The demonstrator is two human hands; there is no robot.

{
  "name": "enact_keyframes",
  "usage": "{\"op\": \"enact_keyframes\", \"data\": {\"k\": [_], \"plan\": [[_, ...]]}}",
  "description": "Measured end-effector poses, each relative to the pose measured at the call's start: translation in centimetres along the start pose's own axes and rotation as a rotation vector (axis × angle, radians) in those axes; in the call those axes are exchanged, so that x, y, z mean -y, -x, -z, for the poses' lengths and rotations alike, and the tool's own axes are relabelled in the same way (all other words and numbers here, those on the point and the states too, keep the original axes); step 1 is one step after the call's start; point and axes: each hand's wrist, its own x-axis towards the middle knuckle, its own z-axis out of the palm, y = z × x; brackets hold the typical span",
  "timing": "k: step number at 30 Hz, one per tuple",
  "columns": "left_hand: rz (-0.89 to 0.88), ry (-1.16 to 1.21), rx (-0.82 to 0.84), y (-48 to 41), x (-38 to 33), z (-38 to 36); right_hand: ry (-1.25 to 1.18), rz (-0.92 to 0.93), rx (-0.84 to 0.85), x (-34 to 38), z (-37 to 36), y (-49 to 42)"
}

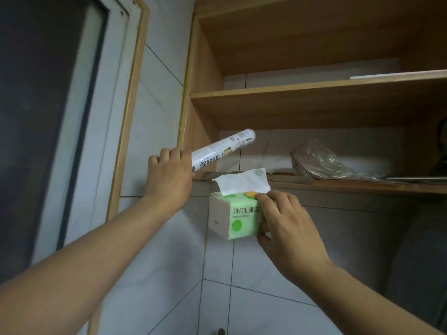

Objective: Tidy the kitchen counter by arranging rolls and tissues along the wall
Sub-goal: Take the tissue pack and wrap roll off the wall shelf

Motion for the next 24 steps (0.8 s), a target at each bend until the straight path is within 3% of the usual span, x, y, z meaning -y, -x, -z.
{"op": "enact_keyframes", "data": {"k": [7, 16, 24], "plan": [[0.164, 0.386, 0.122, 9.8, -3.3, 4.8, -0.077, -0.012, -0.037, -0.9, 3.2, 4.6], [0.428, 0.700, 0.341, 24.4, -9.6, 11.4, -0.176, -0.053, 0.027, -4.7, 7.1, 17.1], [0.604, 0.905, 0.512, 35.7, -13.7, 17.8, -0.355, -0.229, 0.113, -4.1, 8.5, 28.9]]}}
